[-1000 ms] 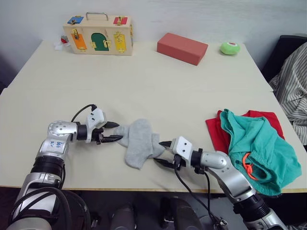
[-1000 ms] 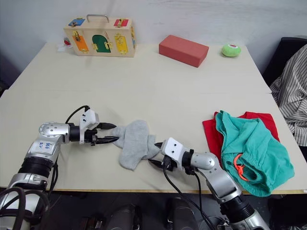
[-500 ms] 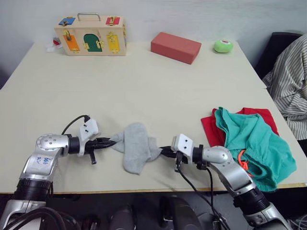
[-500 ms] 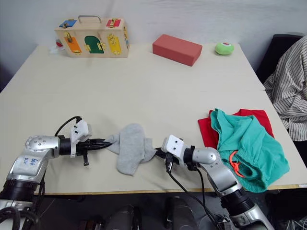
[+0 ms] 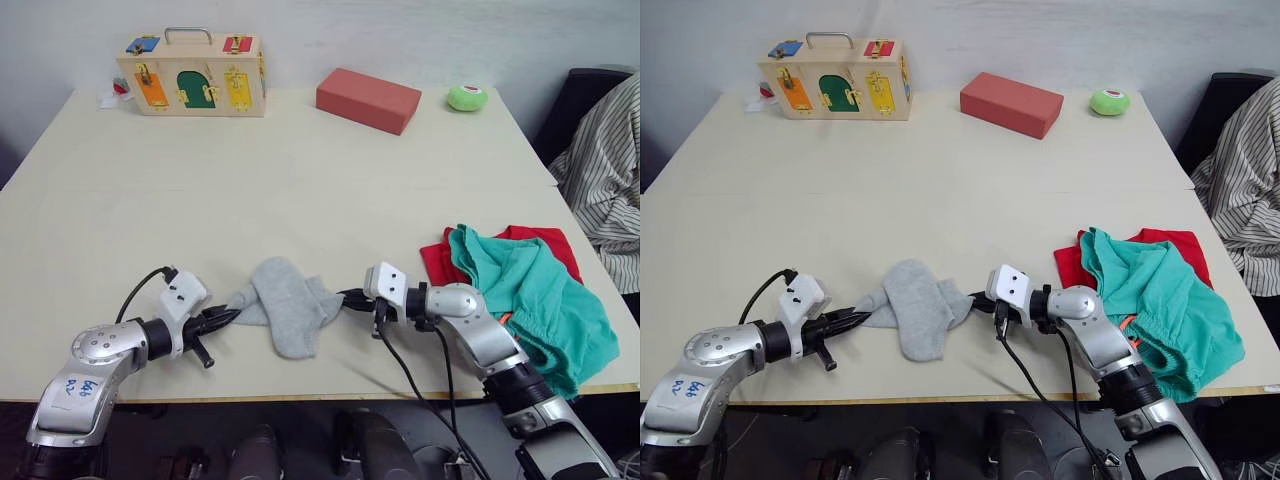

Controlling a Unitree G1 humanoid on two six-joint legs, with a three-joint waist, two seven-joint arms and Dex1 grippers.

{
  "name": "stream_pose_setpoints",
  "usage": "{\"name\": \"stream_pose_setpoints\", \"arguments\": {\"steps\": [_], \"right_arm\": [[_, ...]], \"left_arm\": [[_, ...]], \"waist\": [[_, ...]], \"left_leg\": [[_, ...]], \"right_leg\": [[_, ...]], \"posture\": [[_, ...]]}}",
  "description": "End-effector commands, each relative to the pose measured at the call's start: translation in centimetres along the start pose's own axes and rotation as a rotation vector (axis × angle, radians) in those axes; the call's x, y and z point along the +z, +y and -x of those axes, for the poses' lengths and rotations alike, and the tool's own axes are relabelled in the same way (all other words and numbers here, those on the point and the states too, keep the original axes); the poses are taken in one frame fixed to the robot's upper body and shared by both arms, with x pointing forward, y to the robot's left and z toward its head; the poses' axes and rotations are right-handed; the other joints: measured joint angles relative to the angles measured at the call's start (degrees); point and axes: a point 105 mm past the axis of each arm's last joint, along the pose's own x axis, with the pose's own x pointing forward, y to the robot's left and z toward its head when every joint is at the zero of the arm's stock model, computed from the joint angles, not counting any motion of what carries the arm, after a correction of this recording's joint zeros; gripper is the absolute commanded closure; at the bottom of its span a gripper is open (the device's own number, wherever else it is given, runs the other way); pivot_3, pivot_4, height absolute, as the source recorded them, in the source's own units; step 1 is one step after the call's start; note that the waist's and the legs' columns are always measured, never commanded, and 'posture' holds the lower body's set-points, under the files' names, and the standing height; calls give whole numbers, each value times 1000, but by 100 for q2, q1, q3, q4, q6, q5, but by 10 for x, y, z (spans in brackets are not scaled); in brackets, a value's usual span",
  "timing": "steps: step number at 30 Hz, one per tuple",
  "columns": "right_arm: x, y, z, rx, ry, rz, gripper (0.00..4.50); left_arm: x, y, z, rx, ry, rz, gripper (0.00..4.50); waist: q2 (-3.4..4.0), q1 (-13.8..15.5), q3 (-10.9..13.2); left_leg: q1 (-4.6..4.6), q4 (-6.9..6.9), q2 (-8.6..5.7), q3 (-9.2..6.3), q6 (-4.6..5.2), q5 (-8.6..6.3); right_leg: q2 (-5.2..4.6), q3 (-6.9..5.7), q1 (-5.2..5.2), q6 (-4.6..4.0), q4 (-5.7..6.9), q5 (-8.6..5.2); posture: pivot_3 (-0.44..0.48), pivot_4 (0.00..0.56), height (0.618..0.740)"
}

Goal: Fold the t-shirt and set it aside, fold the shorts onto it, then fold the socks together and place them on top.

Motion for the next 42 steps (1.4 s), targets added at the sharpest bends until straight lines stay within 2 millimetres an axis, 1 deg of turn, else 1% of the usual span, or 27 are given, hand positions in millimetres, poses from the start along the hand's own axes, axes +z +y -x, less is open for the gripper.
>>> {"name": "stream_pose_setpoints", "arguments": {"steps": [1, 3, 4, 5, 6, 8, 10, 11, 13, 15, 16, 17, 19, 21, 22, 24, 26, 29, 30, 31, 33, 35, 39, 40, 42], "right_arm": [[-5, -2, 2, 0, 8, -37, 4500], [-2, -4, 2, -9, -26, -67, 4500], [-4, -1, 3, 10, -14, -107, 4285], [-6, 1, 3, 24, -2, -135, 4031], [-6, -2, 5, 7, 3, -126, 3830], [-5, -7, 11, -24, 8, -85, 3108], [-6, -8, 26, -19, 25, -80, 2467], [-6, -8, 38, -17, 32, -82, 2031], [-7, -1, 61, 16, 45, -105, 1358], [-5, 4, 76, 28, 39, -168, 710], [-2, 6, 81, 25, 29, -209, 315], [2, 10, 86, 31, 16, -274, 19], [8, 22, 93, 63, 25, -444, 19], [15, 45, 93, 127, 64, -662, 19], [19, 53, 92, 150, 74, -725, 19], [28, 61, 81, 152, 37, -821, 19], [31, 67, 67, 139, 37, -884, 19], [31, 73, 49, 105, 59, -942, 19], [31, 73, 43, 83, 59, -959, 19], [32, 73, 37, 68, 59, -963, 19], [34, 73, 29, 51, 64, -977, 19], [36, 74, 20, 49, 64, -986, 19], [33, 78, 2, 35, 93, -1000, 19], [32, 78, -1, 30, 98, -1004, 19], [28, 78, -8, 15, 127, -979, 386]], "left_arm": [[2, -1, 3, 13, -22, 40, 4469], [0, -2, 3, 15, -19, 87, 4019], [-2, -2, 4, 21, -7, 110, 3849], [-4, -2, 4, 25, 2, 124, 3566], [-2, 0, 5, 35, -3, 134, 3282], [3, 2, 6, 45, -29, 151, 2606], [8, 3, 8, 40, -45, 161, 2038], [10, 5, 12, 41, -48, 162, 1634], [10, 4, 25, 3, -36, 171, 1031], [10, 8, 37, 7, -20, 179, 452], [9, 13, 43, 23, -13, 184, 67], [7, 16, 49, 22, 6, 197, 0], [8, 25, 59, 6, 26, 219, 0], [22, 38, 56, -43, -7, 285, 0], [27, 41, 54, -67, -20, 302, 0], [38, 47, 41, -112, -25, 331, 0], [46, 54, 23, -140, 4, 326, 0], [54, 61, -1, -179, 35, 305, 0], [59, 63, -10, -192, 32, 297, 0], [64, 65, -19, -209, 28, 283, 0], [68, 66, -32, -233, 36, 267, 0], [69, 65, -45, -264, 55, 237, 0], [70, 56, -67, -337, 81, 231, 0], [69, 55, -70, -350, 90, 236, 0], [67, 54, -77, -358, 113, 203, 0]], "waist": [[0, -3, 0], [1, -3, 0], [1, -3, 1], [1, -2, 1], [1, 0, 1], [1, -2, 1], [8, 4, 5], [8, 7, 5], [9, 31, 6], [13, 28, 9], [14, 27, 10], [15, 15, 10], [20, 1, 13], [29, 20, 18], [25, 38, 19], [23, 70, 18], [20, 113, 16], [20, 125, 16], [19, 130, 16], [18, 139, 15], [15, 133, 13], [11, 122, 11], [7, 103, 9], [7, 100, 8], [6, 87, 7]], "left_leg": [[5, 0, 1, -1, 0, 0], [27, -7, 0, -1, 1, -2], [35, -9, 1, -1, -1, -5], [36, -11, 1, -1, -1, -5], [37, -13, 1, -1, -1, -5], [40, -16, 1, -1, -2, -5], [40, -16, 0, -1, -2, -5], [39, -17, 0, -1, -2, -5], [37, -18, -1, -2, -3, -6], [34, -27, -1, -4, -4, -10], [34, -33, -1, -3, -1, -13], [35, -36, -1, -3, 1, -13], [36, -40, 0, -2, 1, -14], [45, -57, 0, -3, -6, -10], [45, -59, -3, -9, -8, -4], [45, -65, -2, -20, -12, 3], [42, -67, -3, -20, -13, 8], [35, -70, -6, -11, -18, 10], [34, -70, -6, -8, -22, 11], [29, -69, -7, -5, -45, 24], [15, -58, -7, -2, -51, 28], [-24, -40, -7, 3, -48, 30], [-29, -22, -5, 9, -47, 30], [-26, -20, -6, 8, -46, 31], [-26, -18, -6, 8, -44, 34]], "right_leg": [[0, -2, 9, 0, -2, 0], [-1, -1, 31, -1, -9, 0], [-1, -1, 37, -2, -10, -1], [-1, 0, 37, -2, -9, -1], [-1, 0, 37, -2, -9, -1], [-1, 1, 39, -3, -9, -2], [-1, 1, 38, -2, -9, -2], [-2, 1, 38, -2, -10, -1], [-2, -1, 38, -2, -14, -2], [-1, -3, 37, -4, -25, -3], [-1, -3, 36, -4, -32, -3], [-1, -4, 37, -4, -36, -3], [-1, -3, 35, -5, -36, -3], [0, -3, 35, -7, -36, -4], [0, -4, 34, -9, -34, -6], [2, -11, 36, -11, -35, -6], [3, -10, 35, -11, -35, -6], [2, -6, 28, -9, -36, -5], [2, -6, 25, -9, -36, -5], [2, -7, 21, -9, -37, -5], [5, -9, 7, -9, -35, -5], [4, -7, -29, -9, -21, -5], [8, -4, -38, -9, -6, -5], [8, -3, -36, -9, -1, -5], [8, -2, -36, -9, 3, -5]], "posture": [[0, 150, 740], [0, 150, 740], [0, 150, 740], [0, 150, 740], [0, 150, 740], [0, 150, 740], [0, 150, 740], [0, 150, 740], [0, 150, 740], [0, 150, 740], [0, 150, 740], [0, 150, 740], [0, 150, 740], [0, 150, 740], [0, 150, 740], [0, 150, 740], [0, 150, 740], [0, 150, 740], [0, 150, 740], [0, 150, 740], [0, 150, 740], [0, 150, 740], [0, 150, 740], [0, 150, 740], [0, 150, 740]]}}
